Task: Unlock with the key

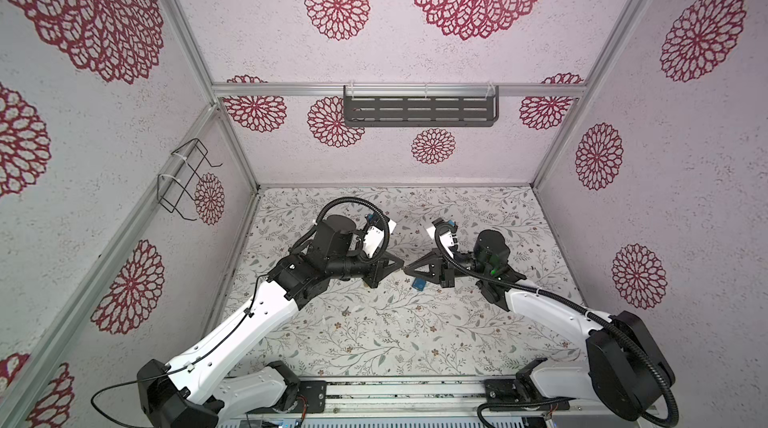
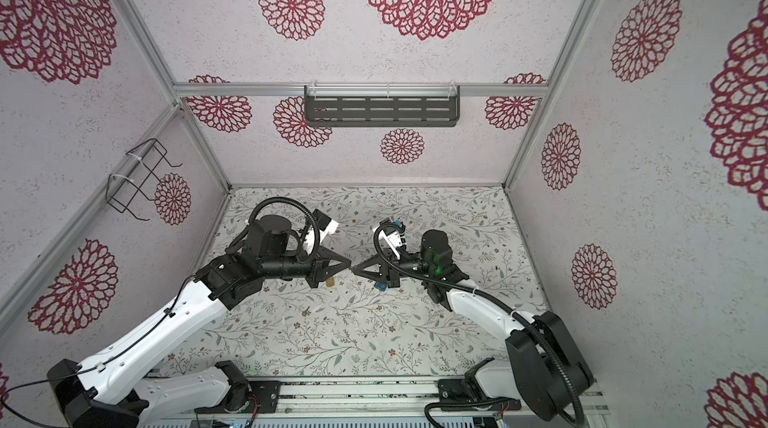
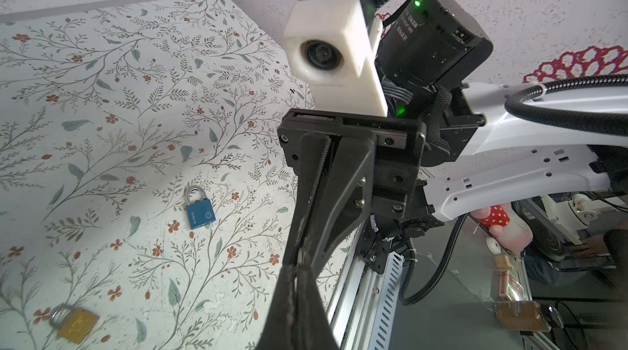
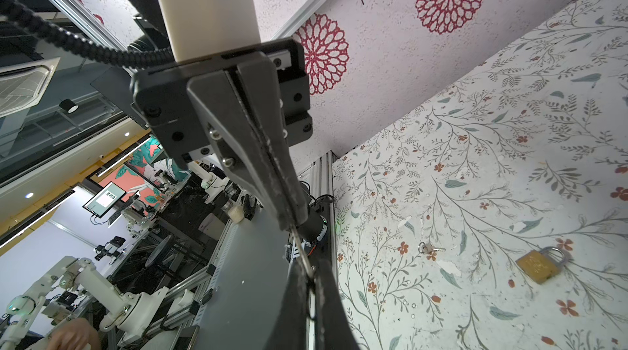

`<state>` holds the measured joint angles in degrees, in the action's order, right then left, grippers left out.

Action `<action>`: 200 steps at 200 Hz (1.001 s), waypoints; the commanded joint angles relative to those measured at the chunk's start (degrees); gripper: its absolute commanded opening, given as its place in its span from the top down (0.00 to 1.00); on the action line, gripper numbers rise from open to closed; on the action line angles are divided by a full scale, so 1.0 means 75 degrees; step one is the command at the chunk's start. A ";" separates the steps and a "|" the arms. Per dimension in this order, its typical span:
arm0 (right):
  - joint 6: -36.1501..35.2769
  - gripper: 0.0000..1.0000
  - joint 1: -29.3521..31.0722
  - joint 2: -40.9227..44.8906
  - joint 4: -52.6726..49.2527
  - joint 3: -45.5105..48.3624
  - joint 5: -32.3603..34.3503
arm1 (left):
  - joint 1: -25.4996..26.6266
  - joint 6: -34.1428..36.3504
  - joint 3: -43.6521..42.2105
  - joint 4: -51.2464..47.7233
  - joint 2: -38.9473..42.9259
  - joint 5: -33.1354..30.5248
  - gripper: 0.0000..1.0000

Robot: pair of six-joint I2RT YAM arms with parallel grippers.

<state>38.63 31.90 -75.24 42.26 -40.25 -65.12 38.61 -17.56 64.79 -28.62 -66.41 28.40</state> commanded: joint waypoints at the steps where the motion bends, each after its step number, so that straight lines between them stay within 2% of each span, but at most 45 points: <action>1: -0.0053 1.00 -0.0011 0.0262 -0.0007 -0.0063 0.0291 | -0.0040 0.0188 0.0172 0.0051 0.0039 0.0099 1.00; 50: 0.0089 1.00 -0.0125 0.0850 -0.0382 0.0412 0.0771 | -0.0039 -0.0034 0.0290 0.0394 0.0220 -0.0006 0.47; 80: 0.0283 1.00 -0.0355 0.1303 -0.0728 0.0906 0.1139 | -0.0039 -0.0848 0.0219 0.1130 0.0251 -0.0453 0.29; 99: 0.0433 1.00 -0.0551 0.1630 -0.0984 0.1177 0.1406 | -0.0039 -0.1410 -0.0204 0.1944 0.0381 -0.0999 0.23; 117: 0.0318 1.00 -0.0761 0.1988 -0.1710 0.1288 0.1702 | -0.0027 -0.1936 -0.0405 0.2135 0.0307 -0.1635 0.20; 137: -0.0025 1.00 -0.1075 0.2331 -0.2989 0.1296 0.2088 | 0.0088 -0.2548 -0.0519 0.2020 0.0014 -0.2308 0.19; 152: -0.0127 1.00 -0.1305 0.2558 -0.3560 0.1400 0.2290 | 0.0354 -0.2652 -0.0475 0.1831 -0.0327 -0.2745 0.17; 172: -0.0056 1.00 -0.1661 0.2848 -0.4007 0.1667 0.2516 | 0.0757 -0.2783 -0.0255 0.1300 -0.0957 -0.3712 0.14; 200: 0.0059 1.00 -0.2016 0.3069 -0.4391 0.2066 0.2844 | 0.0959 -0.3201 0.0020 0.0983 -0.2006 -0.4100 0.13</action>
<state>39.59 18.65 -53.82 13.74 -26.55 -46.83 44.45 -38.06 62.46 -17.93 -76.49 4.25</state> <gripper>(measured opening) 0.046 0.872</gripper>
